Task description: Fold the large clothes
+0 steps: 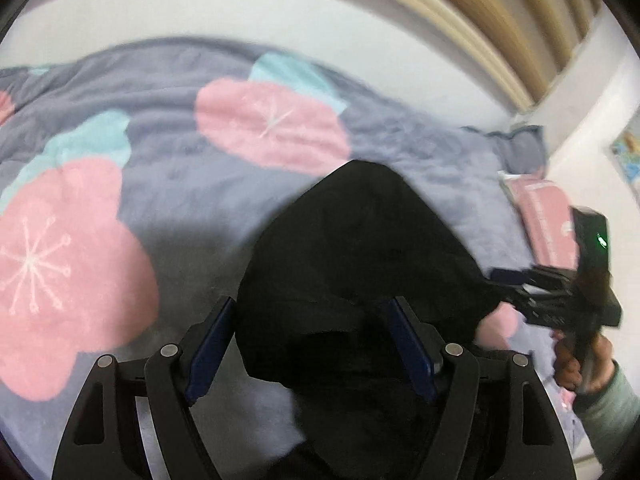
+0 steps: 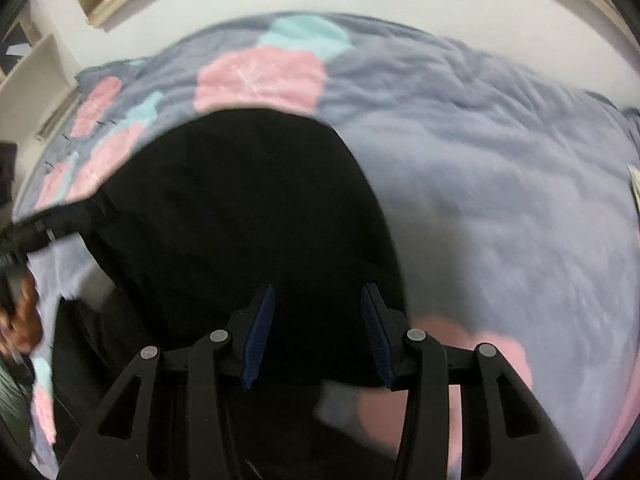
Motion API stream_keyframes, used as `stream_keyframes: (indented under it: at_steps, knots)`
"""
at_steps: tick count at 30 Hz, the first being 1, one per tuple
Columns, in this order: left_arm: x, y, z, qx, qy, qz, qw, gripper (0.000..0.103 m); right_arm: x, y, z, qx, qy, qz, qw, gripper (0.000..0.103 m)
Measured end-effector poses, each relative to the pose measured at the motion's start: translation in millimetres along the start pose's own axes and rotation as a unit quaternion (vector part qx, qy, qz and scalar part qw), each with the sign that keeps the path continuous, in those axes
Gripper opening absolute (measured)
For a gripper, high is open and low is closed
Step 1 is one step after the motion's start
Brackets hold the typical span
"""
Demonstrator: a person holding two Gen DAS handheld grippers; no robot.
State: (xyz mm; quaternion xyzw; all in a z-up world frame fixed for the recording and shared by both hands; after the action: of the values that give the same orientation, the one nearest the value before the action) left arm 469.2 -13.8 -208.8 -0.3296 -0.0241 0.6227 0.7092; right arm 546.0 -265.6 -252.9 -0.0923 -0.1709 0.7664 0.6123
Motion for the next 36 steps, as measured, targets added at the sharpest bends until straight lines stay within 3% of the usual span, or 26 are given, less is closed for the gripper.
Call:
stream_keyframes:
  at_steps: [3, 4, 8, 12, 14, 17, 20, 24, 30, 31, 32, 34, 35, 36]
  knots:
    - [24, 12, -54, 0.082, -0.029, 0.053, 0.9948, 0.078, -16, 17, -37, 0.049, -0.011, -0.033, 0.998, 0.048]
    - [32, 19, -69, 0.103, -0.023, 0.075, 0.9916, 0.079, -18, 21, -44, 0.058, -0.018, -0.037, 0.997, 0.048]
    - [35, 18, -52, 0.075, 0.011, 0.075, 0.9943, 0.08, -22, 20, -44, 0.053, -0.028, -0.038, 0.997, 0.048]
    - [34, 8, -12, 0.03, 0.017, 0.03, 0.9989, 0.08, -29, 16, -16, 0.039, -0.064, -0.034, 0.997, 0.05]
    - [35, -2, 6, 0.014, 0.043, 0.019, 0.9988, 0.08, -33, 8, 1, 0.025, -0.084, -0.032, 0.996, 0.052]
    - [47, -30, 19, 0.012, 0.105, 0.049, 0.9932, 0.08, -37, -11, 16, 0.003, -0.104, -0.035, 0.994, 0.063]
    - [44, -59, 9, 0.016, 0.112, 0.053, 0.9921, 0.08, -40, -35, 16, -0.008, -0.107, -0.026, 0.994, 0.065]
    - [22, -85, -23, 0.04, 0.127, 0.023, 0.9908, 0.08, -45, -57, -13, 0.01, -0.103, -0.038, 0.994, 0.065]
    - [0, -97, -88, 0.099, 0.097, -0.004, 0.9903, 0.078, -43, -69, -57, 0.016, -0.095, -0.059, 0.994, 0.065]
    - [-3, -95, -95, 0.106, 0.1, -0.007, 0.9894, 0.077, -45, -71, -62, 0.021, -0.104, -0.07, 0.992, 0.065]
    - [-6, -91, -100, 0.109, 0.107, -0.008, 0.9882, 0.06, -47, -69, -68, 0.026, -0.112, -0.081, 0.99, 0.063]
    - [-12, -83, -101, 0.109, 0.102, -0.016, 0.9886, 0.032, -44, -65, -69, 0.024, -0.111, -0.086, 0.99, 0.035]
    - [-16, -81, -96, 0.1, 0.096, -0.026, 0.9901, 0.026, -41, -62, -62, 0.016, -0.112, -0.083, 0.99, 0.031]
    - [-19, -78, -91, 0.092, 0.091, -0.037, 0.9909, 0.022, -37, -59, -51, 0.006, -0.112, -0.075, 0.991, 0.021]
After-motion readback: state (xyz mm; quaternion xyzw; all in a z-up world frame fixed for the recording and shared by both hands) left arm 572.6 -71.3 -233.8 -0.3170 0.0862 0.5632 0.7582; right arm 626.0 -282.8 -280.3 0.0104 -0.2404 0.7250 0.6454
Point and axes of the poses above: each gripper's, at about its wrist camera, not at the fingertips, and z roughly against the way its jaws point, x to its left, y to its underside, the point moved 4 cm from there along -z, roughly the way its jaws point, and after that the axes turned 2 degrees about z, right-handed, at the moved point
